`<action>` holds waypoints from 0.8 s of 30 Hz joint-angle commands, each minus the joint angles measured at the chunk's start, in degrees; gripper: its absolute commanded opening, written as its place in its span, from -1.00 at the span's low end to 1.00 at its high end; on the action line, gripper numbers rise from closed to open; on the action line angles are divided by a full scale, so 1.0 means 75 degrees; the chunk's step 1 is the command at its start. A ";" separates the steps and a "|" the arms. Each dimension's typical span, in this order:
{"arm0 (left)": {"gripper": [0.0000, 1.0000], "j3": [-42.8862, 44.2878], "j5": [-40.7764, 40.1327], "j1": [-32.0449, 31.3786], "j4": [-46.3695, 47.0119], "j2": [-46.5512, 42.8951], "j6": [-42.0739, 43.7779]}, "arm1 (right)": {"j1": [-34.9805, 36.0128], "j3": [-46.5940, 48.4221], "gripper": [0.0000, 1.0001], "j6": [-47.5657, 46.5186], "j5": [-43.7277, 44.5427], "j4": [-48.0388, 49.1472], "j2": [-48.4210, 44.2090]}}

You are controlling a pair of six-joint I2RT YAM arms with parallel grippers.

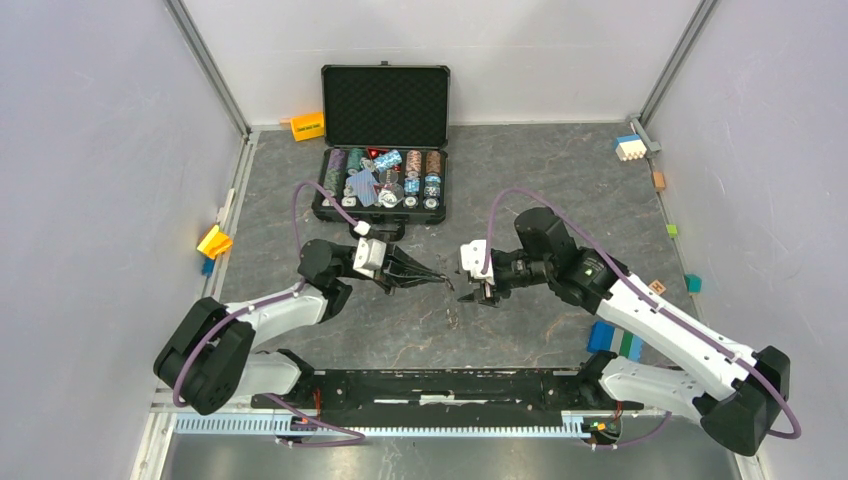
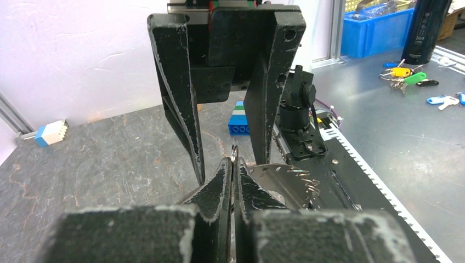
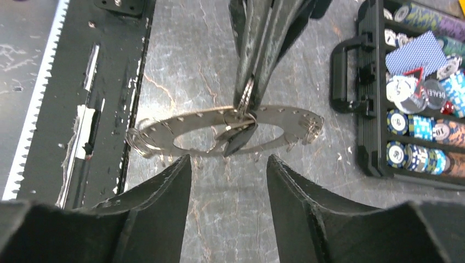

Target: Put the keys on the keyring

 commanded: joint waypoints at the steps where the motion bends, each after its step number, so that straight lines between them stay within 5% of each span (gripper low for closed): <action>1: -0.96 -0.0059 -0.0428 -0.0048 0.0715 -0.0006 -0.0307 | -0.0046 0.0016 0.23 0.0275 -0.0721 0.0696 0.0043; 6: -0.95 -0.0089 -0.0580 -0.0109 0.0797 0.0097 -0.0348 | -0.0055 -0.0176 0.31 0.0538 -0.0916 0.1232 0.0092; 24: -0.96 -0.0100 -0.0831 -0.0119 0.0881 0.0130 -0.0453 | -0.0070 -0.0659 -0.05 0.1108 -0.0653 0.2145 0.0201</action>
